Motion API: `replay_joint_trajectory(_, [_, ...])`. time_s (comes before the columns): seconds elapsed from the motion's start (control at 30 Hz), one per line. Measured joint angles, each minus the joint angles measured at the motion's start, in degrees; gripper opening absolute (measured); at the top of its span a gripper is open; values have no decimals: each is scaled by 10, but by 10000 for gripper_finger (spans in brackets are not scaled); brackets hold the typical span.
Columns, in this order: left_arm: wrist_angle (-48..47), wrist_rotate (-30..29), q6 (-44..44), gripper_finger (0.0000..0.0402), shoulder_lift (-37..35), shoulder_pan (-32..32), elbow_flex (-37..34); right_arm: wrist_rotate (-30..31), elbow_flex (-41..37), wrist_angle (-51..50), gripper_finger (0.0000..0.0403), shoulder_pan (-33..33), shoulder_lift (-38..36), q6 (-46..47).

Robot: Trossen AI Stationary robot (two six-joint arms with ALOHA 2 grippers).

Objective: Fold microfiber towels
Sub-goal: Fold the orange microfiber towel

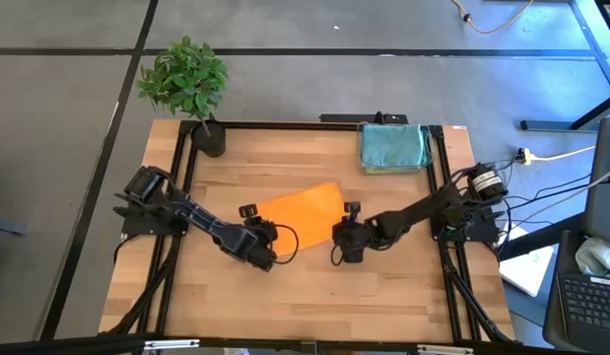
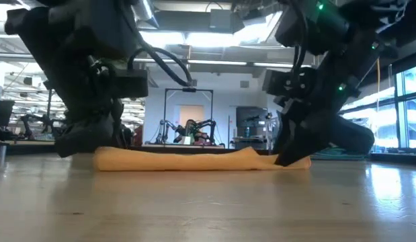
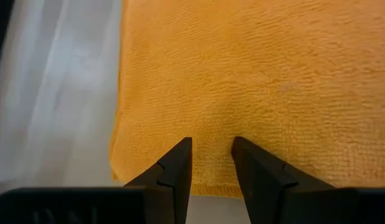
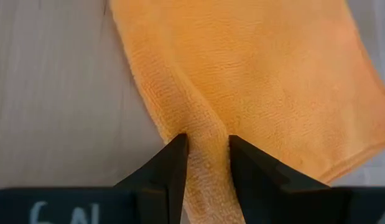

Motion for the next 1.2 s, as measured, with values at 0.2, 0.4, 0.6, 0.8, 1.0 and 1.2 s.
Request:
replay_joint_trajectory(0.2, [28,34,-101,113,-2,-38,1,22,-10,-2,122,-40,0,-69])
replay_joint_trajectory(0.4, [92,58,-276,109,-1,-73,1,91,6,-36,122,-75,4,-180])
replay_joint_trajectory(0.6, [150,72,-321,109,1,-108,0,82,45,-112,122,-44,-35,-136])
replay_joint_trajectory(0.8, [165,57,-334,109,2,-116,-1,-49,53,8,122,58,-84,-84])
replay_joint_trajectory(1.0, [178,52,-336,108,2,-114,-1,-44,57,204,122,144,-11,-147])
replay_joint_trajectory(1.2, [199,43,-333,108,2,-114,-1,5,118,193,122,158,100,-181])
